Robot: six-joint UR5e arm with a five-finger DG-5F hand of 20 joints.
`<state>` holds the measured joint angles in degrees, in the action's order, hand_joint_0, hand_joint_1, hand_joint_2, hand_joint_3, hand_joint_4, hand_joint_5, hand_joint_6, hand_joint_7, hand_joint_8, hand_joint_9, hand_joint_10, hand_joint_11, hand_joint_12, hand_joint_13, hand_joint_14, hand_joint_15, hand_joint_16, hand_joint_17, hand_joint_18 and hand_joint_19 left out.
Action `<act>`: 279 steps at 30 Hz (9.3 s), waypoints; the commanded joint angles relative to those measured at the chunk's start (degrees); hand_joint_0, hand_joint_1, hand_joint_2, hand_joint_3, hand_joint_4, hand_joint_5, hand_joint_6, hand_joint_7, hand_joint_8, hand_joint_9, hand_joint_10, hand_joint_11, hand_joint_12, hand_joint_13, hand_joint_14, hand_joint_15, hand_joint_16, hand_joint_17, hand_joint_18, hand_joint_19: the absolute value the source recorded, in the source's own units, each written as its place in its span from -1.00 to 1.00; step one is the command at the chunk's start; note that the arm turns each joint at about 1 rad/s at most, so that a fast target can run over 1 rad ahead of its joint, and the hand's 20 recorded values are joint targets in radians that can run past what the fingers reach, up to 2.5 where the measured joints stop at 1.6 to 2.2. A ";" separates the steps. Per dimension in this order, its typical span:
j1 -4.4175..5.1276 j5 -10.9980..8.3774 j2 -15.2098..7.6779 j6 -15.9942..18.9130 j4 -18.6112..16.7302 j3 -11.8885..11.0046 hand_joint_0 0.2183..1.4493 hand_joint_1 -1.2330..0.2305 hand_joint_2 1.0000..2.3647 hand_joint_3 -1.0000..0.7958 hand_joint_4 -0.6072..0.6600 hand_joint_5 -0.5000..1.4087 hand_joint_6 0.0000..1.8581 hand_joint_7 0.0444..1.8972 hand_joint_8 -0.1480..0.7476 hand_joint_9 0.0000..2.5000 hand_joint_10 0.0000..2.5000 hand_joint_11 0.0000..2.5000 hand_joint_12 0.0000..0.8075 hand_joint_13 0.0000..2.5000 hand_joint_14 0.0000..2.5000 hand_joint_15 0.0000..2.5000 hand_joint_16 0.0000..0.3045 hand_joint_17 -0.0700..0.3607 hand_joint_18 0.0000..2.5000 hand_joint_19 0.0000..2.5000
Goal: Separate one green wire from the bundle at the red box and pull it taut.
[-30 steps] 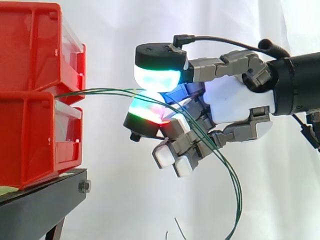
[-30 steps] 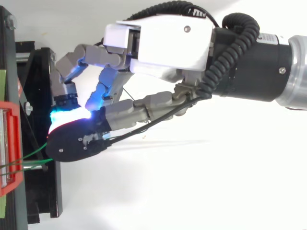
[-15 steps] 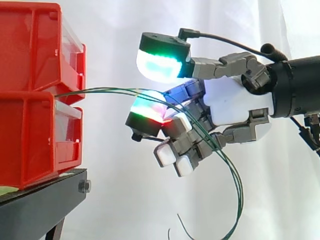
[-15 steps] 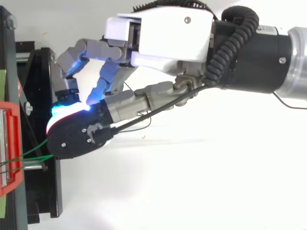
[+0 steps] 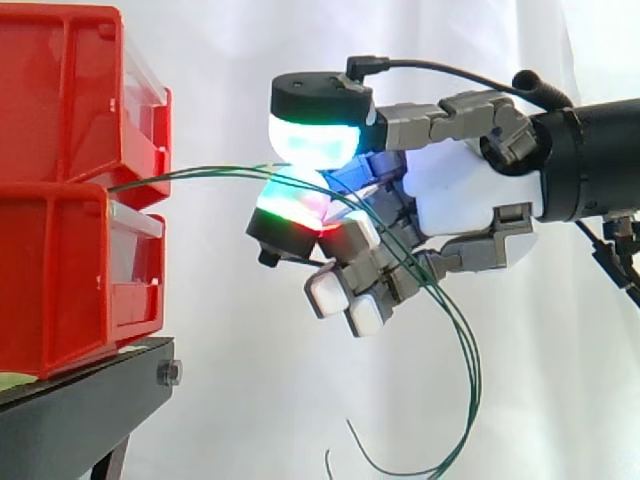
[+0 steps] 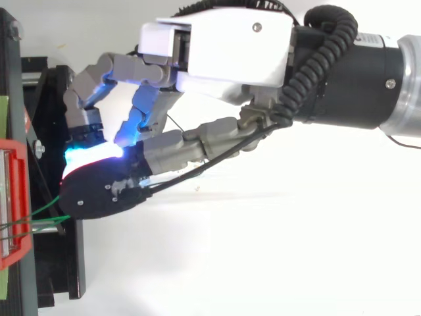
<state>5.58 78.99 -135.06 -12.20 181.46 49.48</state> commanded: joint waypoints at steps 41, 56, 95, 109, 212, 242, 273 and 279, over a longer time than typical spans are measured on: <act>-0.66 0.99 -0.03 6.22 1.18 2.81 -0.36 -0.09 -0.98 -0.27 0.27 -0.63 -0.23 0.14 0.09 -0.07 -0.99 -0.24 -0.13 -0.20 -0.99 -0.63 -0.68 -0.17 -0.24 -0.60; -0.66 1.78 0.06 4.20 4.16 -1.05 -0.34 -0.37 -0.98 -0.24 0.29 -0.70 -0.04 0.00 0.10 -0.13 -0.99 -0.14 -0.15 -0.21 -0.99 -0.64 -0.68 -0.16 -0.25 -0.63; -1.62 3.36 -0.03 2.97 5.31 -2.37 -0.35 -0.24 -0.97 -0.06 0.16 -0.69 -0.02 0.04 0.11 -0.09 -0.99 -0.13 -0.15 -0.20 -0.99 -0.62 -0.68 -0.16 -0.24 -0.62; -1.53 3.54 -0.03 1.65 5.66 -3.07 -0.38 -0.05 -0.98 -0.24 0.26 -0.67 -0.05 0.09 0.12 -0.04 -0.99 -0.16 -0.12 -0.18 -0.99 -0.62 -0.68 -0.16 -0.23 -0.60; -3.47 -0.33 1.46 4.11 -17.90 21.27 -0.37 -0.34 -0.99 0.11 -0.03 -0.62 -0.04 0.23 -0.02 -0.70 -1.00 -1.00 -0.09 -0.59 -1.00 -0.90 -0.62 -0.06 -0.52 -0.85; -3.38 -0.42 1.38 4.11 -17.90 21.18 -0.36 -0.35 -0.99 0.13 -0.02 -0.62 -0.04 0.21 -0.01 -0.65 -1.00 -0.99 -0.10 -0.57 -1.00 -0.89 -0.61 -0.06 -0.51 -0.85; -3.29 -0.42 1.38 4.11 -17.90 21.27 -0.36 -0.35 -0.99 0.12 -0.02 -0.62 -0.04 0.22 0.04 -0.56 -1.00 -0.91 -0.04 -0.56 -1.00 -0.88 -0.60 -0.04 -0.51 -0.84; -3.20 -0.42 1.38 4.11 -17.90 21.27 -0.36 -0.35 -0.99 0.12 -0.02 -0.62 -0.04 0.22 0.05 -0.56 -1.00 -0.91 -0.03 -0.56 -1.00 -0.88 -0.60 -0.04 -0.50 -0.84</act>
<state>2.31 78.57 -133.65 -8.09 163.58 70.74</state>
